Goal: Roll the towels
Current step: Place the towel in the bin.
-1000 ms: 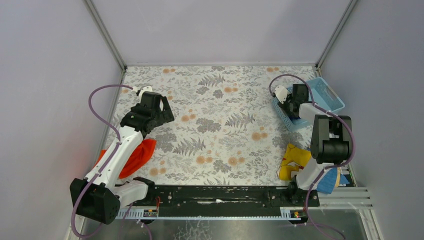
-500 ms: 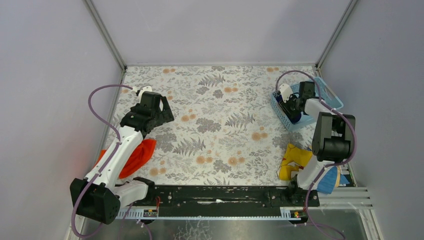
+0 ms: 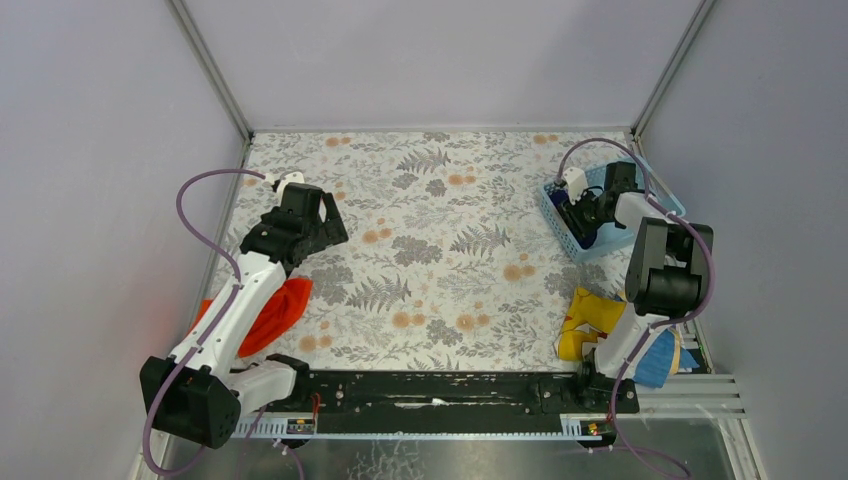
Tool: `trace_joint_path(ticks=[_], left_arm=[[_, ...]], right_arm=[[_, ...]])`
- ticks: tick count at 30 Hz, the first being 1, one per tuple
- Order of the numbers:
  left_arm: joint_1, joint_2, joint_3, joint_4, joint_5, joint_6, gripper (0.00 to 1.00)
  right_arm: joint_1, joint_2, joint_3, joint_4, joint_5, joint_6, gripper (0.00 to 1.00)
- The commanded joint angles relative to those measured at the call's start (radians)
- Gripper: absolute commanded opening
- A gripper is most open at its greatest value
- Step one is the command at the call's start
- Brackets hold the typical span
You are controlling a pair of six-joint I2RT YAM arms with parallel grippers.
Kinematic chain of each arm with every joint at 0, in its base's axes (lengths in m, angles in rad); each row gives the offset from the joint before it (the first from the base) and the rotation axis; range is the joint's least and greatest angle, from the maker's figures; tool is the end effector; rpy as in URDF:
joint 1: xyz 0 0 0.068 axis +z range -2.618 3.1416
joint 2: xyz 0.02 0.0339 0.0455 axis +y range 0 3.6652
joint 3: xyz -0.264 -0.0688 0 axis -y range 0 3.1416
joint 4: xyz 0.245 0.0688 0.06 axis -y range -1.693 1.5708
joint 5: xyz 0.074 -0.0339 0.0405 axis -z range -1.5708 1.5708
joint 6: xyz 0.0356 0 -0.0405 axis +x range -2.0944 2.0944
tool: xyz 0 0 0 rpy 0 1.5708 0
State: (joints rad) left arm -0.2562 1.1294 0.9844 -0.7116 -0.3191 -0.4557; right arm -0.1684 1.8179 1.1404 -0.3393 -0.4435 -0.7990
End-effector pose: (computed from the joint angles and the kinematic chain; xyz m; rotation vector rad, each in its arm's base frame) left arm 0.2243 -0.0472 0.2947 -0.3772 2.3413 0.0493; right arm 0.3663 -0.0468 0.1724 -0.9086 2.2794 0.1650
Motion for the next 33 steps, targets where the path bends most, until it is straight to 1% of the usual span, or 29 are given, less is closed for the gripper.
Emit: trace_joint_path(ticks=[1,7,9,19,22,26,30,33], left_arm=[[0.006,0.003,-0.006,0.021,-0.022,0.0,1.0],[0.005,0.005,-0.004,0.021,-0.02,0.0,1.0],[0.008,0.005,-0.003,0.021,-0.018,0.0,1.0],[0.008,0.001,-0.004,0.021,-0.019,0.0,1.0],[0.012,0.001,-0.004,0.022,-0.018,0.001,1.0],[0.014,-0.001,-0.006,0.023,-0.017,0.001,1.0],[0.014,-0.003,-0.008,0.023,-0.021,-0.001,1.0],[0.017,-0.004,-0.01,0.025,-0.031,-0.007,1.0]], right_arm=[[0.008,0.064,0.022,-0.115,-0.068,0.035,0.44],[0.007,0.012,0.073,-0.118,-0.069,0.047,0.56],[0.008,0.0,0.09,-0.129,-0.063,0.05,0.59],[0.007,-0.066,0.109,-0.136,-0.015,0.098,0.68],[0.007,-0.112,0.114,-0.127,0.002,0.121,0.69],[0.007,-0.194,0.135,-0.133,-0.016,0.162,0.72],[0.008,-0.266,0.159,-0.136,0.009,0.259,0.74],[0.007,-0.363,0.112,-0.033,0.014,0.418,0.75]])
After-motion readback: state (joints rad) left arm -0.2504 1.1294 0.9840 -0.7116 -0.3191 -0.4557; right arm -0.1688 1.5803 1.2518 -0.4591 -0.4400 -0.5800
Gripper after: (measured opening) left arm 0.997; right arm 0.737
